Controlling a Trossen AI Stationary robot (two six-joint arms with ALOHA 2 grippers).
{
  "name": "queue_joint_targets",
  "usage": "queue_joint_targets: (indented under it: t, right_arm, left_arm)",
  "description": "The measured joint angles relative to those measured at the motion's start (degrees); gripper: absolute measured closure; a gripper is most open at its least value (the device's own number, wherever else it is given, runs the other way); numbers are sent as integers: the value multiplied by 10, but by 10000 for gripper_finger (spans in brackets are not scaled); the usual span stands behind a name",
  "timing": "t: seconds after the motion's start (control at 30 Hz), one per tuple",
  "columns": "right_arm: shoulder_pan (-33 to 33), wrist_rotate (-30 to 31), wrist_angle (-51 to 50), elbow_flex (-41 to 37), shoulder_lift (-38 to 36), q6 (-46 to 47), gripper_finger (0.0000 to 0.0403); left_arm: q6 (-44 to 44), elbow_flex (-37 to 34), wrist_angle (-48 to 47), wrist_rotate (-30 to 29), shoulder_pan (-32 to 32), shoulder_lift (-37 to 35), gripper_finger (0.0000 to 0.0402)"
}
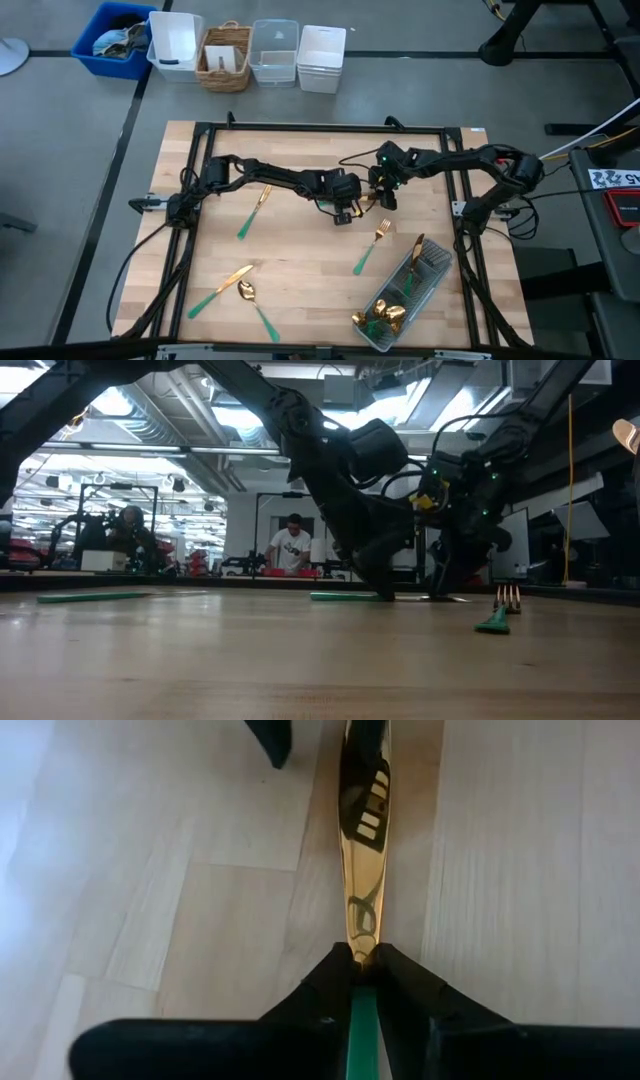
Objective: Sort silverware
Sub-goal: Put the top right table knife into the utensil organizer
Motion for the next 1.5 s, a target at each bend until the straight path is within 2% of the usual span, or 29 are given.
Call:
queue_joint_targets:
  t: [0.3, 0.63, 0.87, 1.2, 1.5]
  right_arm:
    - [11, -29, -9, 0, 3, 2, 239]
    - [51, -12, -21, 0, 3, 5, 239]
    - [56, 0, -21, 0, 3, 55, 241]
    - [56, 2, -22, 0, 3, 124, 292]
    - [56, -6, -30, 0, 3, 134, 319]
  left_arm:
    - [-2, 0, 5, -6, -1, 0, 367]
    - [-6, 0, 14, -28, -3, 1, 367]
    - [-10, 0, 15, -39, -8, 2, 366]
    - [-10, 0, 16, -77, -21, 3, 366]
    - [-11, 0, 17, -110, -33, 3, 366]
